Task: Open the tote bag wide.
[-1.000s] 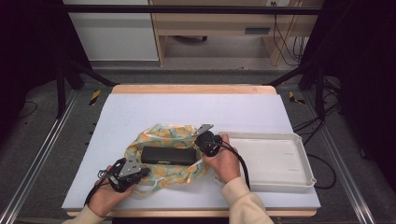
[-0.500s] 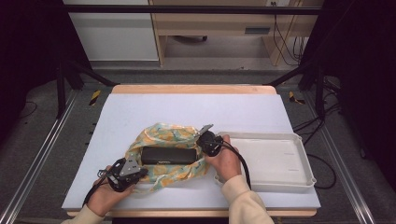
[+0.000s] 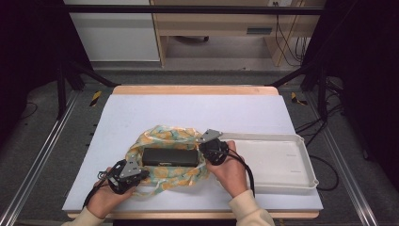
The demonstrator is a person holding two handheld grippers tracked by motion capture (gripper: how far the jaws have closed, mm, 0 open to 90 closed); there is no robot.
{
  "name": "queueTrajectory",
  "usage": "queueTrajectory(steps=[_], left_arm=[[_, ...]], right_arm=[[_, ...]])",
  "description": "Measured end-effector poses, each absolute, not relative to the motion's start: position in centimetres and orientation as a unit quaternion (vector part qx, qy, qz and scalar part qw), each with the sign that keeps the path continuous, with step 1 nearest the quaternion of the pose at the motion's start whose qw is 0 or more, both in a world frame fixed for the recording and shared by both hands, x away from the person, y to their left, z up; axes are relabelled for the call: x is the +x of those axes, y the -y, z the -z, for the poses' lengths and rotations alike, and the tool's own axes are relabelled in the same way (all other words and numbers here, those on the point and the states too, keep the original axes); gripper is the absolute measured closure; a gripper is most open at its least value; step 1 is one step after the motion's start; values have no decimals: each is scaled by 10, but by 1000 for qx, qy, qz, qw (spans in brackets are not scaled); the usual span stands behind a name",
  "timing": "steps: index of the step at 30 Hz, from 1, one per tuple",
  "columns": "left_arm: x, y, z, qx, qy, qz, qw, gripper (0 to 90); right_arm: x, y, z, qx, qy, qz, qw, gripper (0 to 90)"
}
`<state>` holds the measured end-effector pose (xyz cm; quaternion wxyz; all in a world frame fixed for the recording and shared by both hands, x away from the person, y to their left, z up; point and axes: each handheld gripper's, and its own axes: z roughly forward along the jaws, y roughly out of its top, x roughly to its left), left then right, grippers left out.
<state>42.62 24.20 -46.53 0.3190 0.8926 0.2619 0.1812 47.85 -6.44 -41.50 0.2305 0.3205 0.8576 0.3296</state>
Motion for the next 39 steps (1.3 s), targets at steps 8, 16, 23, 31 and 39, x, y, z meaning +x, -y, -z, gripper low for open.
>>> queueTrajectory(steps=[8,16,23,31,39], left_arm=[[426,-242,465,892,-262,-181,321,900],[426,-242,464,893,-261,-180,320,900],[424,-245,464,892,-265,-178,320,900],[424,-248,464,893,-266,-175,319,900],[422,-251,459,886,-268,-179,333,900]], right_arm=[[443,57,423,304,-861,-344,220,900],[428,60,439,310,-866,-329,214,900],[423,59,448,309,-873,-310,212,900],[421,59,454,309,-878,-300,209,900],[417,56,459,305,-884,-290,206,900]])
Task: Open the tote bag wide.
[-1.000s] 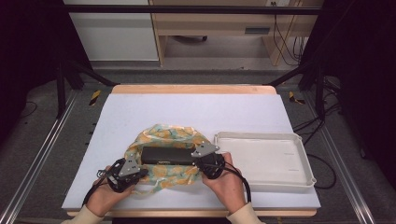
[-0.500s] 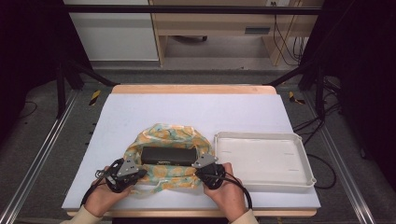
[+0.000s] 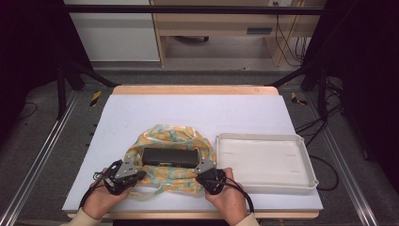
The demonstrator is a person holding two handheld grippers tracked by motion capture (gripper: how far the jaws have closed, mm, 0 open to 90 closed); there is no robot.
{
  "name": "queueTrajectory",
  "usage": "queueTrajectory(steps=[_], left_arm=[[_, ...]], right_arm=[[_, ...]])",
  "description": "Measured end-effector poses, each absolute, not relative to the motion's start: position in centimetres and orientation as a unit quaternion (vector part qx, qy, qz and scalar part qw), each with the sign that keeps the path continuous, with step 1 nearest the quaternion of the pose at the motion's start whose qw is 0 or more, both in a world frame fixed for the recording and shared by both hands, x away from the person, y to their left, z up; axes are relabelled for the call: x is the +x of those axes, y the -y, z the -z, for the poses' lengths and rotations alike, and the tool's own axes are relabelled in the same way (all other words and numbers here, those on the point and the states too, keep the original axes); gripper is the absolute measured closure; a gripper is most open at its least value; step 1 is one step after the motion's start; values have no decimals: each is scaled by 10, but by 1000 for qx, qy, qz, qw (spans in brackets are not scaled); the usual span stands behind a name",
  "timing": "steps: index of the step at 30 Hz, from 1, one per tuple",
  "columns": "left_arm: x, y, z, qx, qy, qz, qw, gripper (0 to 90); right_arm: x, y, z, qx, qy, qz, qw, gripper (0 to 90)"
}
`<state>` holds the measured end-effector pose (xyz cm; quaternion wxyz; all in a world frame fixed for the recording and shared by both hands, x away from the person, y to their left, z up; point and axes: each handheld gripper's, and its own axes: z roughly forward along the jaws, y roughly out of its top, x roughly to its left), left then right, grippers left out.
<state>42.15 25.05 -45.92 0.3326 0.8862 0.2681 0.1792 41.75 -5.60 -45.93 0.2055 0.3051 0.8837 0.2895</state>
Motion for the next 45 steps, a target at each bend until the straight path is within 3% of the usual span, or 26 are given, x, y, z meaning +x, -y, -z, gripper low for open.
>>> queueTrajectory(steps=[10,21,33,45], left_arm=[[418,-247,425,865,-250,-185,394,900],[460,-256,398,849,-256,-239,396,900],[502,-267,428,841,-301,-229,388,900],[526,-265,461,859,-322,-219,334,900]], right_arm=[[413,53,464,306,-884,-284,213,900],[412,53,466,304,-884,-284,215,900],[413,52,468,300,-886,-283,214,900],[414,52,471,299,-889,-274,211,900]])
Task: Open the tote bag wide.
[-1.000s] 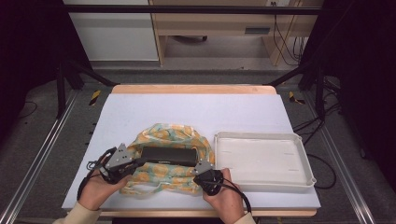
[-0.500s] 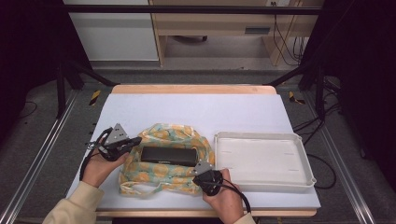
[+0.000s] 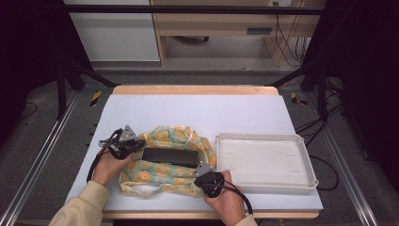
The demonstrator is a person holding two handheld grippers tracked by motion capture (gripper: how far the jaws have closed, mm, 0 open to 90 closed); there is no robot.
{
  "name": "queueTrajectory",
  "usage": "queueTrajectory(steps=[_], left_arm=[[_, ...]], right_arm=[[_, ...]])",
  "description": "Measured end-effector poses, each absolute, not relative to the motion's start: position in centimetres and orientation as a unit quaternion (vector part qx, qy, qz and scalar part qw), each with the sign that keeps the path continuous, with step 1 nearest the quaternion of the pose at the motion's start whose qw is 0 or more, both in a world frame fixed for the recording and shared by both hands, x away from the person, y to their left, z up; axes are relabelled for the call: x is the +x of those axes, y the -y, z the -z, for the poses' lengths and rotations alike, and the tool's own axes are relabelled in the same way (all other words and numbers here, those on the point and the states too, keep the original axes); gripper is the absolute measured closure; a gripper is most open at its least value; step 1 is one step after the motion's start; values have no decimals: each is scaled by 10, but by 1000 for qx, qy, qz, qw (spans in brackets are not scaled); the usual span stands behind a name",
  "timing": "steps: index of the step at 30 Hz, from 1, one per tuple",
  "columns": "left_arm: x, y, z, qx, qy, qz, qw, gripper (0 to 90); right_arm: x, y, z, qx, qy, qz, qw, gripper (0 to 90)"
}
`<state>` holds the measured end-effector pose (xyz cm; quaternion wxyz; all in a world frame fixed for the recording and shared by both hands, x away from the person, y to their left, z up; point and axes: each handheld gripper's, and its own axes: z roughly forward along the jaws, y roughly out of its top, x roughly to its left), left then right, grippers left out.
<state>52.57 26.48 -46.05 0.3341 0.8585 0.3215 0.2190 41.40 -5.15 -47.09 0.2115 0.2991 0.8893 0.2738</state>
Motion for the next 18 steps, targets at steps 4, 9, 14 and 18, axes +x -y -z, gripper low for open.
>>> queueTrajectory(steps=[4,9,14,18], left_arm=[[529,-268,467,861,-328,-213,325,900],[528,-269,467,862,-328,-209,326,900],[524,-270,469,865,-325,-207,322,900],[521,-270,468,865,-326,-206,322,900]], right_arm=[[414,51,471,301,-890,-271,209,900],[415,53,469,301,-889,-277,207,900],[417,58,452,305,-876,-306,214,900],[424,63,437,307,-866,-321,229,900]])
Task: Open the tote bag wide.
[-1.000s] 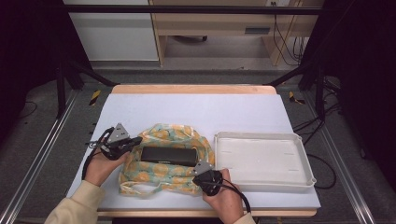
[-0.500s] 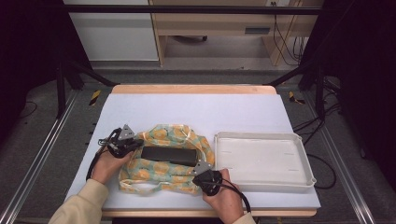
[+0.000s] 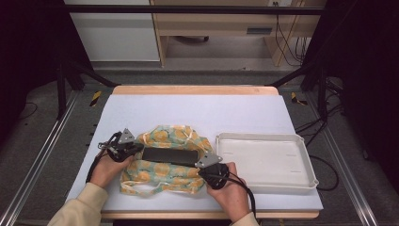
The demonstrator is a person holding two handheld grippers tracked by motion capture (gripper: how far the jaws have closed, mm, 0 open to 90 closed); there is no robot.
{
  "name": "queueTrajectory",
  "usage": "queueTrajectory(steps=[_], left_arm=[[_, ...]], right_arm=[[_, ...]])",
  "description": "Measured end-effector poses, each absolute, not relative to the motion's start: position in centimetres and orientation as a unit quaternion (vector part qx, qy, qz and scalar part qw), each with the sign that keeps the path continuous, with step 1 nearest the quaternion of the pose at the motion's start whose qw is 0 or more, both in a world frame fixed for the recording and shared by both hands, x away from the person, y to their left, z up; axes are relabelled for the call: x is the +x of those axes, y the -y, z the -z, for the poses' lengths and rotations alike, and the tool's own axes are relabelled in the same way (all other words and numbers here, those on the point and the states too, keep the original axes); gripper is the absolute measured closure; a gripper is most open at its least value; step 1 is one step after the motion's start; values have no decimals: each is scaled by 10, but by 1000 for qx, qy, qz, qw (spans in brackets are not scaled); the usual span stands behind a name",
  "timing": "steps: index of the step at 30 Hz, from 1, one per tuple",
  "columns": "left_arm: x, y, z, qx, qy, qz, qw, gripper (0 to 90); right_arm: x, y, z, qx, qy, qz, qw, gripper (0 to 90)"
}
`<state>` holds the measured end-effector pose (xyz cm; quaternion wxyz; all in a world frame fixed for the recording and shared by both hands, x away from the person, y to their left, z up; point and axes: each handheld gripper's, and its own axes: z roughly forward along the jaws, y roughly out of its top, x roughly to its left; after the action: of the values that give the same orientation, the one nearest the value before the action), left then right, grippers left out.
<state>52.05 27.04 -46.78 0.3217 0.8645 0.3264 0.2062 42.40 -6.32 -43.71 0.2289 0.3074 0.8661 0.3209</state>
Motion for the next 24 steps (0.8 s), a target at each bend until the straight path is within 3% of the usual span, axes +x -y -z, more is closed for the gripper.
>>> queueTrajectory(steps=[8,24], left_arm=[[519,-270,466,864,-325,-208,324,900],[514,-273,467,863,-330,-205,321,900]], right_arm=[[455,62,415,314,-857,-321,254,900],[504,66,440,351,-867,-266,232,900]])
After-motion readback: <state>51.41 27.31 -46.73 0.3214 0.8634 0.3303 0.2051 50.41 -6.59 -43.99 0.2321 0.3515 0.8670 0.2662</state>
